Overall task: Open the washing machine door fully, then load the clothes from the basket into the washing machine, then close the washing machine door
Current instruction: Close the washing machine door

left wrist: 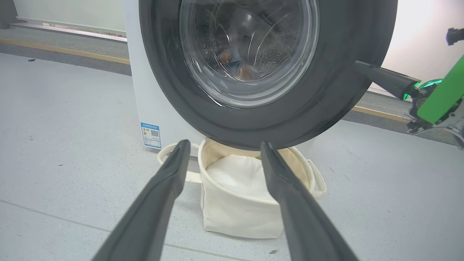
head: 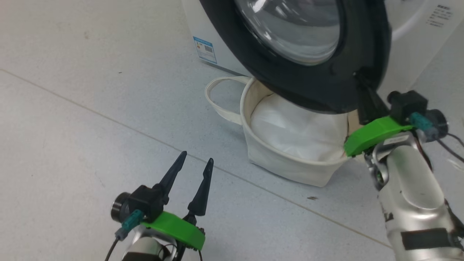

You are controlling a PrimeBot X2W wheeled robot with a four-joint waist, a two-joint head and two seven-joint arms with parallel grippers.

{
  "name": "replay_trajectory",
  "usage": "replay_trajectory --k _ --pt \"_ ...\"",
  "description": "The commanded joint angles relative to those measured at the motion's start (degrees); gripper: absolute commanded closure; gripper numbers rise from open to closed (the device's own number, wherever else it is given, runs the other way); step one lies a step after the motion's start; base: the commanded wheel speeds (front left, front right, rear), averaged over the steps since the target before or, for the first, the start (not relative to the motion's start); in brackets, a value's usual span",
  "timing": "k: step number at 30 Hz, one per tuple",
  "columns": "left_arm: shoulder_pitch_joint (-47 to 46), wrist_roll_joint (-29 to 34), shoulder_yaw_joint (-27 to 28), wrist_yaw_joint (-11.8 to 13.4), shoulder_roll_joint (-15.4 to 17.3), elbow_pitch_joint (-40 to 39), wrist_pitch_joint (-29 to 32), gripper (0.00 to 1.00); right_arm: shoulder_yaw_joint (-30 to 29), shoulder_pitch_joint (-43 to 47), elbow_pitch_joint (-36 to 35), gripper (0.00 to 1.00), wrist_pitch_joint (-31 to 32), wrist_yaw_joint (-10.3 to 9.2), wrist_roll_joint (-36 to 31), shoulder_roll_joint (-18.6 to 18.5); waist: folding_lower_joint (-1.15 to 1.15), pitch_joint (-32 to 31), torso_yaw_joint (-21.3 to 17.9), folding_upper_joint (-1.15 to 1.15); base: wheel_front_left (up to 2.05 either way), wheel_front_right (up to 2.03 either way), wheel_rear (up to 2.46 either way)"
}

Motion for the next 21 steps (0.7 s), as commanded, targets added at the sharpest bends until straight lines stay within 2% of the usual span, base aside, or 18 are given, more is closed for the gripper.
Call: replay_trajectory --k 1,4,10,14,15,21 --pt "-1.6 -0.44 1.22 0.66 0.35 -2.04 -0.69 0.0 -2.34 -3.1 -1.36 1.0 -0.29 -0.03 -1.23 0.58 0.0 0.46 0.52 0.0 0.0 0.0 0.0" --pt "-1.59 -0.82 0.46 1.01 0.35 -2.12 -0.69 0.0 -8.05 -5.26 -0.81 1.0 -0.29 -0.03 -2.45 0.58 0.0 1.32 1.08 0.0 0.0 0.0 0.0" --pt "-2.33 -1.85 -0.97 1.45 0.35 -2.35 -0.69 0.0 -15.44 -9.74 0.51 1.0 -0.29 -0.03 -5.93 0.58 0.0 3.16 2.38 0.0 0.0 0.0 0.0" --pt "-3.03 -2.33 -1.81 1.85 0.35 -2.74 -0.69 0.0 -19.04 -13.16 2.78 1.0 -0.29 -0.03 -5.43 0.58 0.0 4.71 3.17 0.0 0.0 0.0 0.0" --pt "-3.39 -3.02 -2.27 2.17 0.35 -3.99 -0.69 0.0 -20.78 -15.89 3.75 1.0 -0.29 -0.03 -6.45 0.58 0.0 6.06 3.5 0.0 0.0 0.0 0.0" --pt "-3.83 -4.06 -3.07 2.73 0.35 -5.36 -0.69 0.0 -23.91 -19.57 4.47 1.0 -0.29 -0.03 -10.02 0.58 0.0 8.04 4.25 0.0 0.0 0.0 0.0"
